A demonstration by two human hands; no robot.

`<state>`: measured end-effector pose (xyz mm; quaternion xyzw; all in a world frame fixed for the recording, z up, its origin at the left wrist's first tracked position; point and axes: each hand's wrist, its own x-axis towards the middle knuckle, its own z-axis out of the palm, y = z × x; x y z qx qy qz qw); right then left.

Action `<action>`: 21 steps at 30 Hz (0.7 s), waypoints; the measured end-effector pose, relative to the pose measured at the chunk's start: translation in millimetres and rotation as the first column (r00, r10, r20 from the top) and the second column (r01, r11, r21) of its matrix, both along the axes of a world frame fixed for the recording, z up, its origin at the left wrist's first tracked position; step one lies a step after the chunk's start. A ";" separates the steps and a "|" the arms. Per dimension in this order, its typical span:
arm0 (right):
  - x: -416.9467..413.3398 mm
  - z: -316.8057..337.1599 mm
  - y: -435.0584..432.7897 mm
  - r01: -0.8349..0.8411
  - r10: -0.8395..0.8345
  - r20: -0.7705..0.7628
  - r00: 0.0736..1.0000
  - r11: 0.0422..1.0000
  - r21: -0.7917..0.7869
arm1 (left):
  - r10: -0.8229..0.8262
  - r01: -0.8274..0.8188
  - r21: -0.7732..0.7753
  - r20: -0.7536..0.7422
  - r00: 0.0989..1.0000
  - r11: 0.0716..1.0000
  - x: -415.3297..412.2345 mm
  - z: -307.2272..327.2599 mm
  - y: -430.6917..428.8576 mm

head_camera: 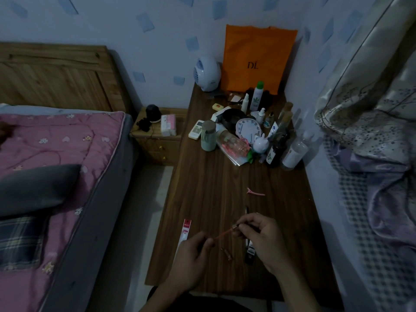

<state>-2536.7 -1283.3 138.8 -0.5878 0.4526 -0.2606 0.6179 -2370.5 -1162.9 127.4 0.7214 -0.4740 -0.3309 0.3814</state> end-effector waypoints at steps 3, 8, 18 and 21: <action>-0.9 -0.2 1.9 -0.006 0.005 0.022 1.000 1.000 0.022 | 0.002 -0.002 -0.004 -0.014 1.000 1.000 0.8 -1.1 2.2; 0.8 -0.8 4.3 0.018 -0.020 0.048 0.999 0.999 0.041 | 0.002 -0.002 -0.002 -0.029 1.000 1.000 0.7 -1.0 3.7; 2.7 4.9 5.6 -0.031 0.028 -0.058 0.998 0.998 -0.059 | -0.010 0.009 -0.031 -0.005 1.000 0.999 3.6 -2.4 6.6; 3.3 9.2 5.2 -0.079 0.066 -0.120 0.991 0.991 -0.107 | -0.003 0.003 -0.038 0.007 1.000 0.999 4.6 -2.8 7.3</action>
